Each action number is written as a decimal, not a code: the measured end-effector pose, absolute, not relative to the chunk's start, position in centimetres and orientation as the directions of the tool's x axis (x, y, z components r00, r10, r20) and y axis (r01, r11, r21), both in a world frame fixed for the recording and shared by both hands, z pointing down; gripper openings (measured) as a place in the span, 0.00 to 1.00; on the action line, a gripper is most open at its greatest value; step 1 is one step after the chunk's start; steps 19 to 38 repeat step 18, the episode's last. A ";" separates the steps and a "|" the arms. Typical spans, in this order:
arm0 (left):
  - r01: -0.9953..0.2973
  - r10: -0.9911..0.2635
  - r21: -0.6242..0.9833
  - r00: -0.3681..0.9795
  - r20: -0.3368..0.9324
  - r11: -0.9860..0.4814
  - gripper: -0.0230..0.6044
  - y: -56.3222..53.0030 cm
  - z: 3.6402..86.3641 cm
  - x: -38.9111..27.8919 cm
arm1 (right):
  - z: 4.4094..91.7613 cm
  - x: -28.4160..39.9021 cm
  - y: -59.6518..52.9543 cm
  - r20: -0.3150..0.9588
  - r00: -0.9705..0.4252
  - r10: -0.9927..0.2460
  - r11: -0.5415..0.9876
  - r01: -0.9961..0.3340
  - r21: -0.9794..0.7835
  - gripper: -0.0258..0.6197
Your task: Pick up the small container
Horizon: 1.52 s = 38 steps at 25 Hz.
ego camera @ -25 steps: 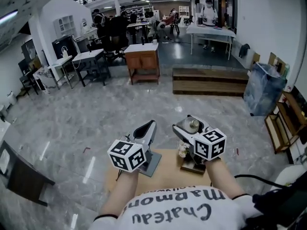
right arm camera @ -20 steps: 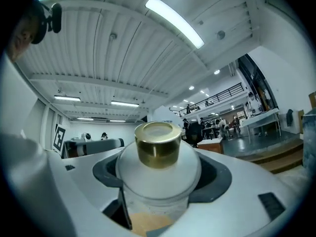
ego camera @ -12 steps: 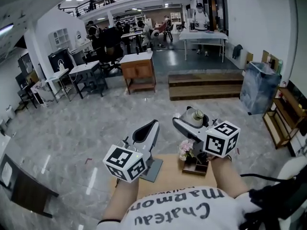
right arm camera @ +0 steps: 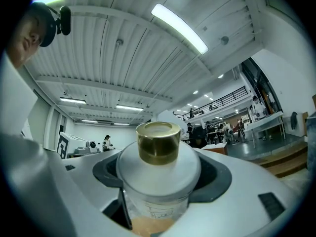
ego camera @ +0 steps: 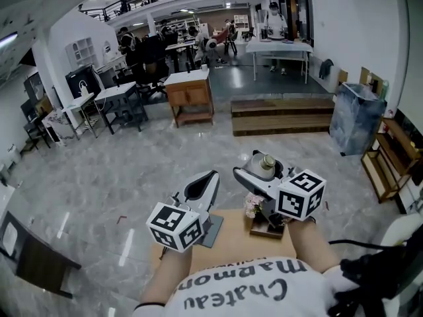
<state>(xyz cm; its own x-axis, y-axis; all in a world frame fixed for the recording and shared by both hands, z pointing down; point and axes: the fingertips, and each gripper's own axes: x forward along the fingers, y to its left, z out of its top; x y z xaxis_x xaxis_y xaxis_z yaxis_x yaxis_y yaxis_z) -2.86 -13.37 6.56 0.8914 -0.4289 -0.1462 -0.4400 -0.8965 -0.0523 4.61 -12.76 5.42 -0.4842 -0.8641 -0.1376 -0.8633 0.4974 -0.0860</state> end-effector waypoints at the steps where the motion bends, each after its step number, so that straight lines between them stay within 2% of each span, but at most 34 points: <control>1: -0.443 -0.432 -0.050 0.890 -0.145 -0.895 0.06 -13.3 6.7 -3.0 | 5.4 4.5 -12.6 -0.139 -0.486 -0.863 0.500 -0.862 -0.087 0.57; 12: -0.479 -0.469 -0.042 0.872 -0.138 -0.877 0.06 -13.1 7.2 -4.8 | 5.2 3.1 -12.3 -0.150 -0.508 -0.848 0.522 -0.849 -0.077 0.57; 38: -0.474 -0.466 -0.034 0.875 -0.133 -0.880 0.06 -13.5 7.6 -5.6 | 6.0 2.5 -13.1 -0.136 -0.505 -0.852 0.518 -0.850 -0.098 0.57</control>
